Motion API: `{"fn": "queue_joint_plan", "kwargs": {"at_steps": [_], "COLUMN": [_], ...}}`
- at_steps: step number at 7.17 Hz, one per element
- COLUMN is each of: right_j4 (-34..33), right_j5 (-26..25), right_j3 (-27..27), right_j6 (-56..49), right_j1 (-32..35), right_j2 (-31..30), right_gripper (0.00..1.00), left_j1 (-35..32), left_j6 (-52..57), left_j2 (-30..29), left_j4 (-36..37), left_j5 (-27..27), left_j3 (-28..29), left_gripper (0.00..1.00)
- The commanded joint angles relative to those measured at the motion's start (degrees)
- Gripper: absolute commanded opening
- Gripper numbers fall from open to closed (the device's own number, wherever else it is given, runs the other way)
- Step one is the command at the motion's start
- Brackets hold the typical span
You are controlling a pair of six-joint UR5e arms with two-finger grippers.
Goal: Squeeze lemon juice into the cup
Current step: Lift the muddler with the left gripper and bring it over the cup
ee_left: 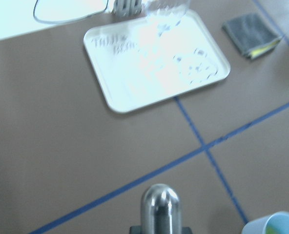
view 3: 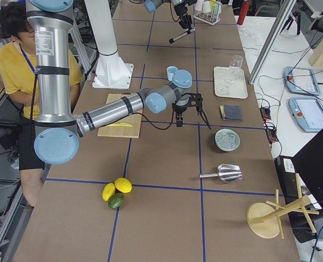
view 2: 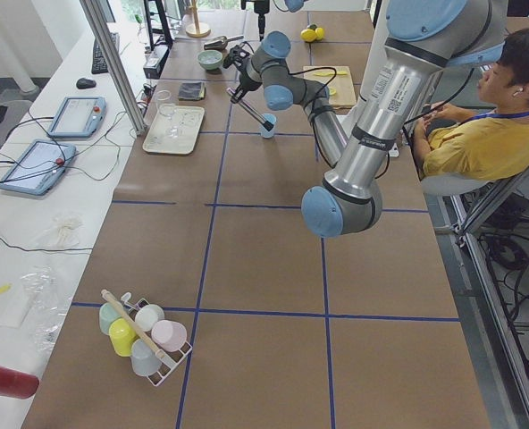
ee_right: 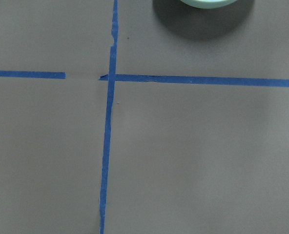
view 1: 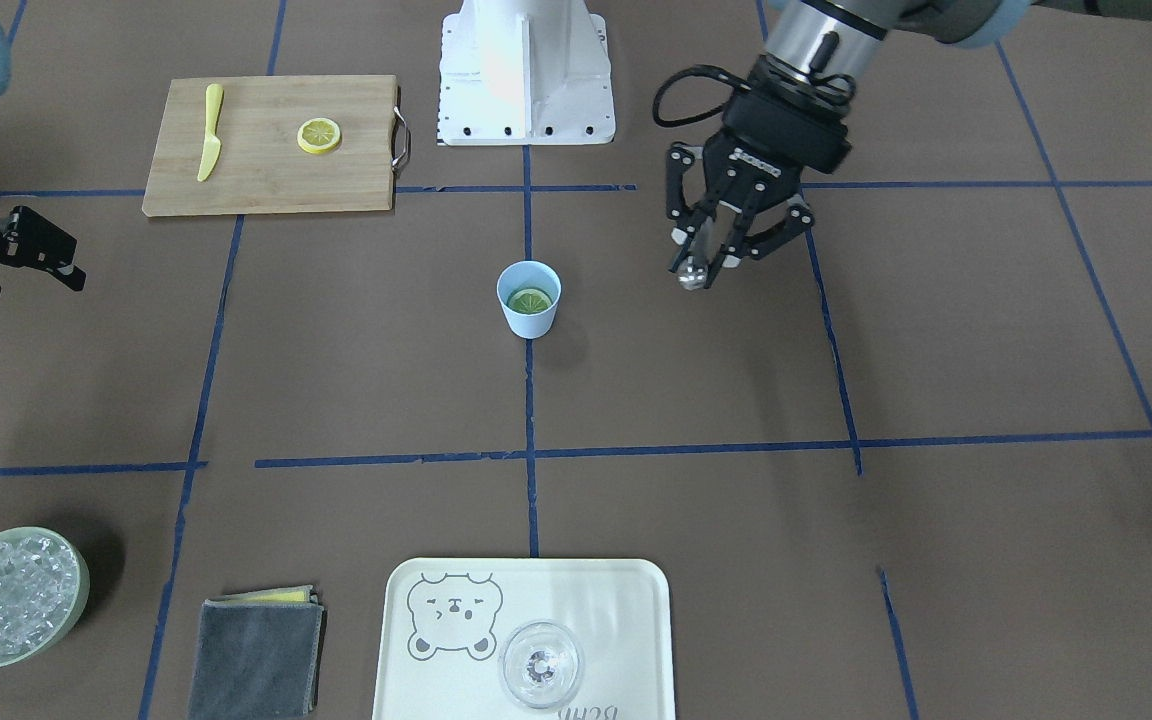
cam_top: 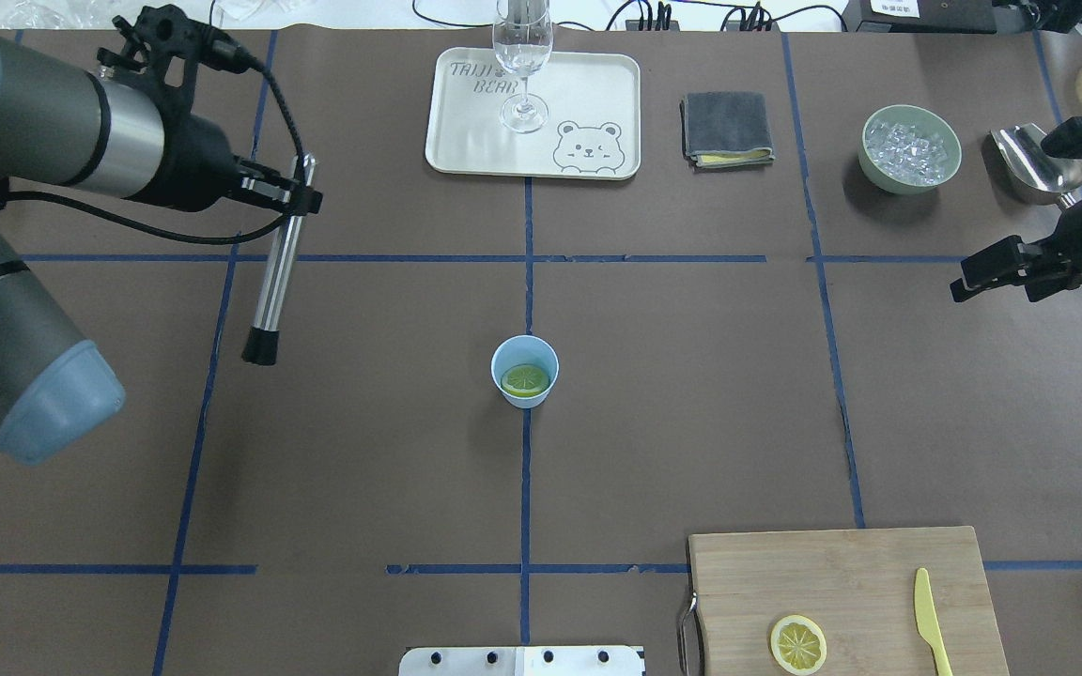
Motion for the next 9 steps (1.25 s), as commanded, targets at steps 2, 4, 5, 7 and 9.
{"fn": "queue_joint_plan", "kwargs": {"at_steps": [2, 4, 5, 7, 9], "right_j4": [-0.09, -0.09, -0.09, -0.09, -0.09], "right_j5": [-0.07, -0.25, -0.25, -0.51, -0.51], "right_j3": [-0.08, -0.35, -0.26, -0.43, -0.35], "right_j6": [0.03, 0.03, 0.12, 0.21, 0.30], "right_j1": [0.49, 1.20, 1.29, 1.20, 1.29], "right_j2": [-0.94, -1.03, -1.47, -1.65, -1.91], "right_gripper": [1.00, 1.00, 1.00, 1.00, 1.00], "left_j1": [7.57, 13.33, 18.59, 22.83, 23.03], "left_j6": [-2.07, 2.46, 8.58, 9.96, 9.96], "left_j2": [-2.85, -3.11, -3.12, -3.20, -3.29], "left_j4": [-9.27, -12.34, -18.88, -34.12, -34.24], "left_j5": [13.81, 28.13, 37.63, 47.19, 47.39], "left_j3": [0.79, 1.40, 4.88, 13.33, 15.80], "left_gripper": [0.00, 0.00, 0.00, 0.00, 0.00]}}
